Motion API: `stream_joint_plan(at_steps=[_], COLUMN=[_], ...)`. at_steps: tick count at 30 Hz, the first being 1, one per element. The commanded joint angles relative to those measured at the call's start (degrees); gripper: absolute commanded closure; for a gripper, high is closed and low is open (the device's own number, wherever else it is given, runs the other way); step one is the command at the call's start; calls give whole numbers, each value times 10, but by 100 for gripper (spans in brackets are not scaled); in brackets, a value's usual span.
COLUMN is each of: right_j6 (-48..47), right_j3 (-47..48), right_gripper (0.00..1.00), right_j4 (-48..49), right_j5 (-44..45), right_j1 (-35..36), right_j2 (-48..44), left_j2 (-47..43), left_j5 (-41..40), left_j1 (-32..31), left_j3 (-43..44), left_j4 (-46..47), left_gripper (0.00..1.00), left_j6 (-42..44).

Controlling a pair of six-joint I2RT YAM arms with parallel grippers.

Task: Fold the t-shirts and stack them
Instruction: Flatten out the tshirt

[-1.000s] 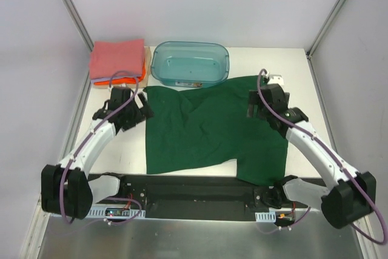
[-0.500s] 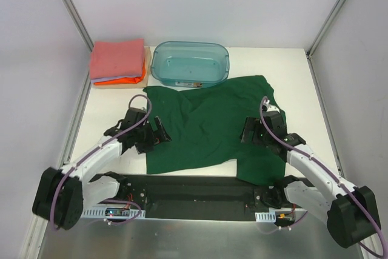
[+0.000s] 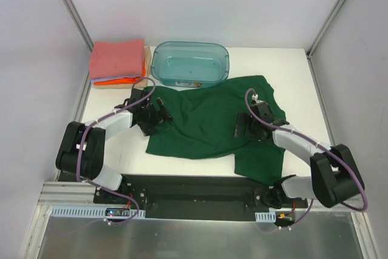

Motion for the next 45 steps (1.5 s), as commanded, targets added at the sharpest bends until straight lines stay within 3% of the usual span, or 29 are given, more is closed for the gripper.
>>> stream_joint_plan(at_steps=[1, 8, 13, 22, 29, 35, 41, 45], right_j6=[-18, -29, -50, -35, 46, 34, 34, 34], right_j3=[57, 135, 169, 74, -45, -85, -89, -91], right_gripper=[4, 4, 4, 4, 4, 4, 4, 4], right_j4=[22, 34, 3, -72, -109, -102, -122, -128], right_j5=[-7, -13, -20, 60, 176, 150, 140, 139], right_j1=[0, -1, 0, 0, -2, -4, -3, -3], right_j2=[70, 139, 137, -101, -302, -371, -362, -356], left_j2=[66, 107, 67, -184, -291, -253, -185, -167], left_j5=[-51, -93, -74, -100, -144, -171, -197, -185], left_j1=[34, 62, 63, 63, 64, 64, 64, 64], left_j3=[31, 119, 133, -16, -111, -110, -109, -115], left_j4=[-12, -41, -45, -91, -148, -136, -105, -73], left_gripper=[1, 1, 1, 1, 2, 23, 36, 51], left_j6=[38, 57, 83, 58, 34, 14, -11, -25])
